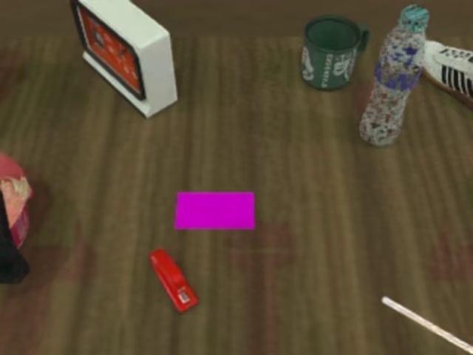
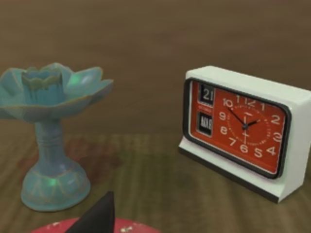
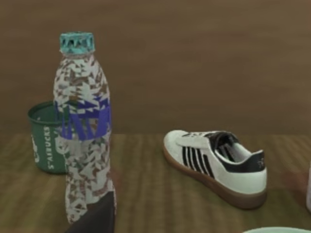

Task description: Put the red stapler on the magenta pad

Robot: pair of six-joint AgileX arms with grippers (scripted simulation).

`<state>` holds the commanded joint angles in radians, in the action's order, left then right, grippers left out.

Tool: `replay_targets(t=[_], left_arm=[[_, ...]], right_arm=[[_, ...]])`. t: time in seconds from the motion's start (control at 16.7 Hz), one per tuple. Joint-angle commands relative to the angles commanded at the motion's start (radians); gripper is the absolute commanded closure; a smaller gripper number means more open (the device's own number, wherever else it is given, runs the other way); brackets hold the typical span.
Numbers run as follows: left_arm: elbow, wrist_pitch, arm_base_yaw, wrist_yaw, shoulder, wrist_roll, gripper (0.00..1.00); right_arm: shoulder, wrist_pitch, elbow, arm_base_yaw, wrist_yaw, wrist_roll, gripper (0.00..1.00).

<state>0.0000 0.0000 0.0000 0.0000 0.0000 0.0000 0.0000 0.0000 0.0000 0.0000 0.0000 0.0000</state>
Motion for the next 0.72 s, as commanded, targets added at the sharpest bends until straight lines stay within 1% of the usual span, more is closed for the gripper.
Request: replay_targets(t=[0.18, 0.3, 0.48, 0.72], left_arm=[[0.010, -0.008, -0.006, 0.001, 0.011, -0.009, 0.00], [0.061, -0.048, -0.031, 0.003, 0.063, -0.055, 0.00], [0.202, -0.157, -0.094, 0.005, 0.222, -0.175, 0.00], [0.454, -0.369, -0.206, 0.002, 0.570, -0.398, 0.00]], right_arm=[[0.000, 0.000, 0.000, 0.000, 0.000, 0.000, 0.00], [0.000, 0.000, 0.000, 0.000, 0.000, 0.000, 0.00], [0.000, 0.000, 0.000, 0.000, 0.000, 0.000, 0.00], [0.000, 0.000, 0.000, 0.000, 0.000, 0.000, 0.00]])
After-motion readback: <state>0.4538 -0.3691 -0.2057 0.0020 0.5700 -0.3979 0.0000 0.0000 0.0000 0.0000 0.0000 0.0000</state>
